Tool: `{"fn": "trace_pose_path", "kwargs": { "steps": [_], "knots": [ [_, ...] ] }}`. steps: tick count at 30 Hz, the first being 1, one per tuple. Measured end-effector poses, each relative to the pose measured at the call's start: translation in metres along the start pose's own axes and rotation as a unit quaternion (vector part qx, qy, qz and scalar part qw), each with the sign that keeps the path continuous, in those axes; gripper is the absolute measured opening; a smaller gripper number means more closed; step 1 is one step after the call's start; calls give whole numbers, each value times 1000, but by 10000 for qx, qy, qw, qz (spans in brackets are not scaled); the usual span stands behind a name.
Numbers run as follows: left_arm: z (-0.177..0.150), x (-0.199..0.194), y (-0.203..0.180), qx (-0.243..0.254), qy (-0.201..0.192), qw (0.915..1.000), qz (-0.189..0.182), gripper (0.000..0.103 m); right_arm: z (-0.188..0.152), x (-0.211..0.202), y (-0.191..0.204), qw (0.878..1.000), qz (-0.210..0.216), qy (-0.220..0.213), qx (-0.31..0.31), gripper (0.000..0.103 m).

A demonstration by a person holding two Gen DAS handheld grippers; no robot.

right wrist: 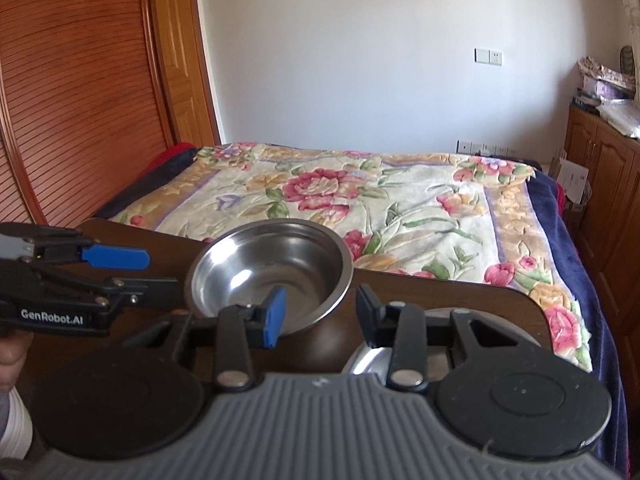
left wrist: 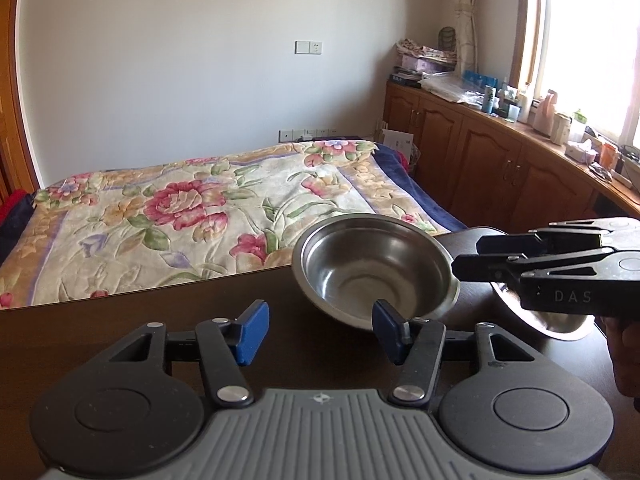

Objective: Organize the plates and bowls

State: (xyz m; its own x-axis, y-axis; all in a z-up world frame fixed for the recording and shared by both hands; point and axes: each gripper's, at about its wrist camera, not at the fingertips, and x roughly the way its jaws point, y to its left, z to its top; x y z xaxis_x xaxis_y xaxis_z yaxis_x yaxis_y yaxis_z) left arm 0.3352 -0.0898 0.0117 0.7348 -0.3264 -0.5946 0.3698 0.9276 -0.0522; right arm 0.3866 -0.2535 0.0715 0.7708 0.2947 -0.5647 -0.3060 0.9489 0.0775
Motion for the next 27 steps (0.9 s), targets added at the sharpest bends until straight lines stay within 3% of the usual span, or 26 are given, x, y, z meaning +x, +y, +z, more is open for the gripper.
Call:
{"fn": "trace_pose_path", "kwargs": {
  "steps": [14, 27],
  "knots": [
    [7, 24, 0, -115, 59, 9999, -90, 55, 0, 20, -4, 9994, 5, 267, 226, 39],
    [6, 36, 2, -200, 188, 9995, -141, 41, 1, 27, 0, 9992, 27, 342, 212, 34]
  ]
}}
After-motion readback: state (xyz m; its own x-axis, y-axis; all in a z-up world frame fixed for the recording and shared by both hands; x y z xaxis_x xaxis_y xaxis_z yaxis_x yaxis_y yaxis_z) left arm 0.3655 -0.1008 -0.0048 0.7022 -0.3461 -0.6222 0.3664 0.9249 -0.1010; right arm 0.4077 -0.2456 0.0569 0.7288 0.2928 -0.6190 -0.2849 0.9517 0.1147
